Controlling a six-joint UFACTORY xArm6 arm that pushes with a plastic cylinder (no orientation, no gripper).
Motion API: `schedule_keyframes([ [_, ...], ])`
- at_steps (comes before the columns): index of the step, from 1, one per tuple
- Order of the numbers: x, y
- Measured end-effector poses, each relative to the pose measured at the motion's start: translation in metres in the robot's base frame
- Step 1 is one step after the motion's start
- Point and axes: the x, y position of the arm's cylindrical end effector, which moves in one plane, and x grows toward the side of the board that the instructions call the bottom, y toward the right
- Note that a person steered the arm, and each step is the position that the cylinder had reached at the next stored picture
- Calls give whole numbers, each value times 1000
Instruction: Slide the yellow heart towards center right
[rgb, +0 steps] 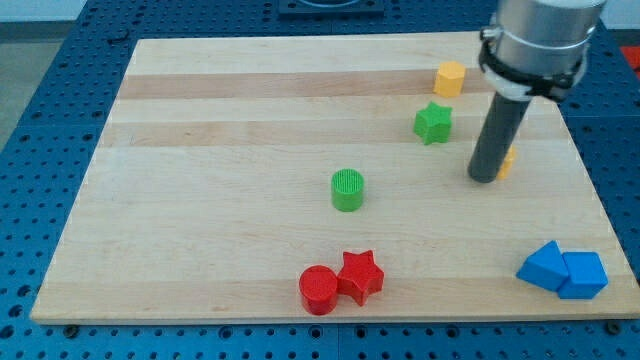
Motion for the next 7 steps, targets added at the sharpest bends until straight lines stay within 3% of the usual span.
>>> schedule_keyframes([
  [7, -15, 65],
])
